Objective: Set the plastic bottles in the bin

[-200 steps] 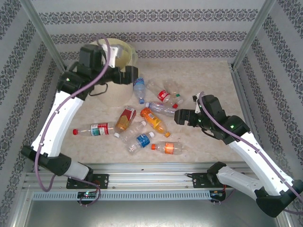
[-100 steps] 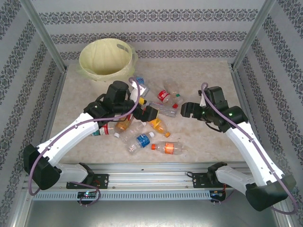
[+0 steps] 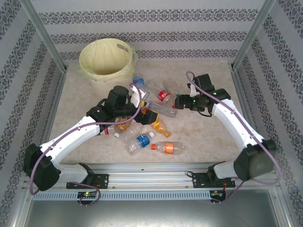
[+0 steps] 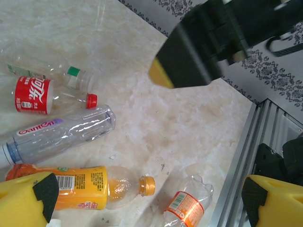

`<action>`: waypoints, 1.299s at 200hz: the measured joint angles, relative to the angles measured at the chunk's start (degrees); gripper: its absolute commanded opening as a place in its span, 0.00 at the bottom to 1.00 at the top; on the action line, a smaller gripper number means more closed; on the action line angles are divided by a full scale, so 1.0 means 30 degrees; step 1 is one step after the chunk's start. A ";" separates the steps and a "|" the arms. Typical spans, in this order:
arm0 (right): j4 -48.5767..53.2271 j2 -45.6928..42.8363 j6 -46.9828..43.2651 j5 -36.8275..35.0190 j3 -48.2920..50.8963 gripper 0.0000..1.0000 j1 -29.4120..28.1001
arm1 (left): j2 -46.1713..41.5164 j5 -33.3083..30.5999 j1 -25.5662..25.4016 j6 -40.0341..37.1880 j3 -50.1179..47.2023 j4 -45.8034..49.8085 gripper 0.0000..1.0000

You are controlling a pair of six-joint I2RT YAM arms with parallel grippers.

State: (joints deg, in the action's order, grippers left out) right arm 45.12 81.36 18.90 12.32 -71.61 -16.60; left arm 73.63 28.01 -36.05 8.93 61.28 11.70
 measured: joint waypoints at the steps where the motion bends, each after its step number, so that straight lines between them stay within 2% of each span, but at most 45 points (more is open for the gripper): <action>1: -0.0022 0.0124 -0.0102 0.0036 -0.0044 0.81 0.0000 | 0.0000 0.0000 0.0000 0.0000 0.0000 0.0000 1.00; 30: -0.0459 0.2324 -0.1858 0.0284 -0.0984 0.71 0.0000 | 0.0000 -0.0051 0.0000 -0.0066 0.0000 -0.0124 1.00; 68: -0.0495 0.4830 -0.3963 -0.0466 -0.2514 0.65 0.0510 | 0.0087 -0.0044 0.0000 -0.0073 -0.0007 -0.0211 1.00; 165: 0.0532 1.1489 -0.6951 -0.1239 -0.7868 0.65 0.1005 | 0.0976 0.0051 -0.0095 -0.0350 -0.0007 -0.0211 1.00; 260: 0.1355 1.4098 -0.7380 -0.1450 -1.0098 0.64 0.1377 | 0.1486 0.0175 -0.0124 -0.0350 -0.0007 -0.0204 1.00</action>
State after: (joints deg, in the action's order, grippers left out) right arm 49.19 123.66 -3.25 7.97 -101.91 -12.47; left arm 78.08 28.53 -36.42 7.88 61.25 11.09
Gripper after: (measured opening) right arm 0.640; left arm 0.999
